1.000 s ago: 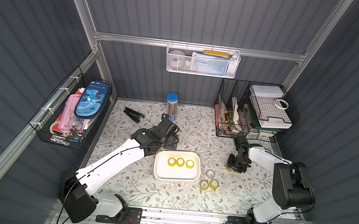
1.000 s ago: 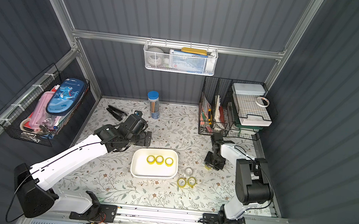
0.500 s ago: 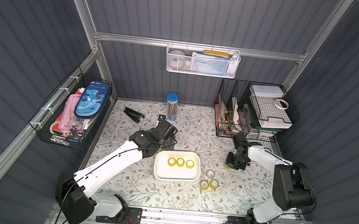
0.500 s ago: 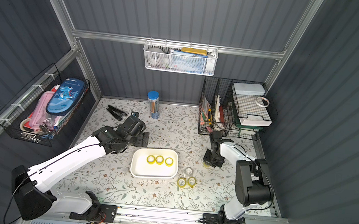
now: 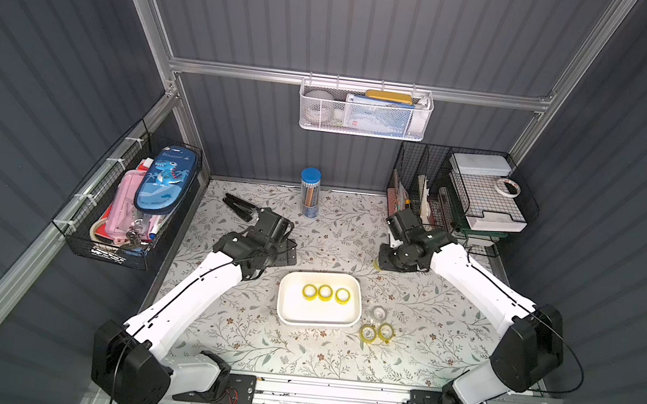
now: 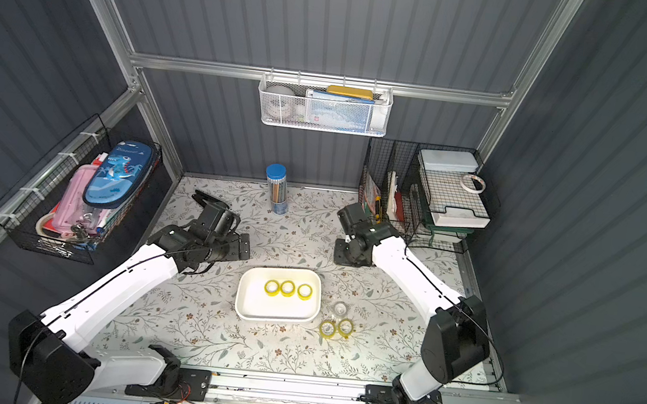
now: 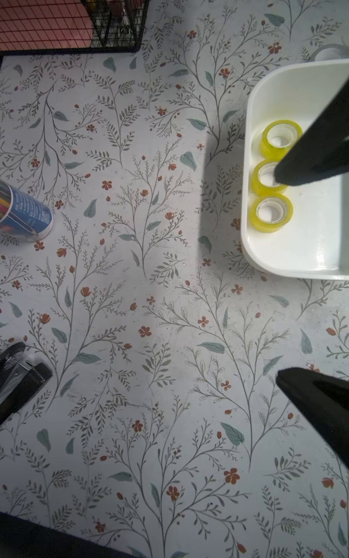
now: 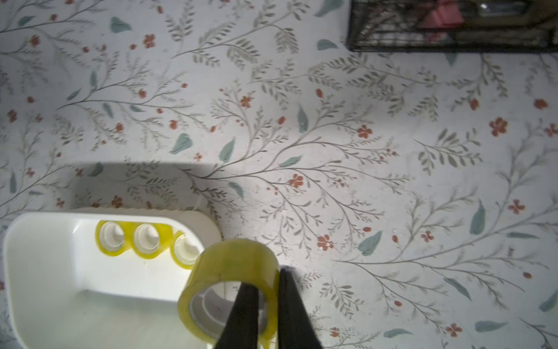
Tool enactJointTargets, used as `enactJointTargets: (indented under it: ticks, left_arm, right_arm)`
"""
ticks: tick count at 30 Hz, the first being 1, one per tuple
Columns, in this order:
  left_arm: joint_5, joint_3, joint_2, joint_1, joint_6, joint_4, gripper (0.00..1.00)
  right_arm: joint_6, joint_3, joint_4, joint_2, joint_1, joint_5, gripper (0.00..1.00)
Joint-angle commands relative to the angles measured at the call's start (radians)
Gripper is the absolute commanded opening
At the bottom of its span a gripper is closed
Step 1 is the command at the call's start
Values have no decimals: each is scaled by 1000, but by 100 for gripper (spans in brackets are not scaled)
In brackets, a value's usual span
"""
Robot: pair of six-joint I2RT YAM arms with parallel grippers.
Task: Put the transparent tape into the storage box
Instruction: Place the tape in the storage box.
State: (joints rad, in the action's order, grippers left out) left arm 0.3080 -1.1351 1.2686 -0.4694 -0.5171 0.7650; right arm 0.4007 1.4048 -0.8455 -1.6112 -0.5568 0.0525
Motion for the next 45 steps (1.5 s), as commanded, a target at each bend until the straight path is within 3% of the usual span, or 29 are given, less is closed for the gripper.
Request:
enactJointTargets:
  ticks: [1, 10, 19, 27, 45]
  left_arm:
    - [-92, 49, -34, 64, -23, -29, 99]
    - [-163, 130, -33, 139, -43, -102, 99]
    - [-167, 144, -76, 179, -32, -69, 99]
    - [-174, 151, -85, 181, -27, -59, 99]
    - [-191, 126, -55, 181, -16, -66, 99]
  right_arm:
    - [-50, 82, -72, -64, -93, 14, 0]
    - [-114, 292, -63, -288, -309, -68, 0]
    - [-171, 450, -36, -516, -431, -130, 0]
    - [-175, 480, 1, -604, -450, -144, 0]
    - [-178, 481, 98, -670, -452, 1, 0]
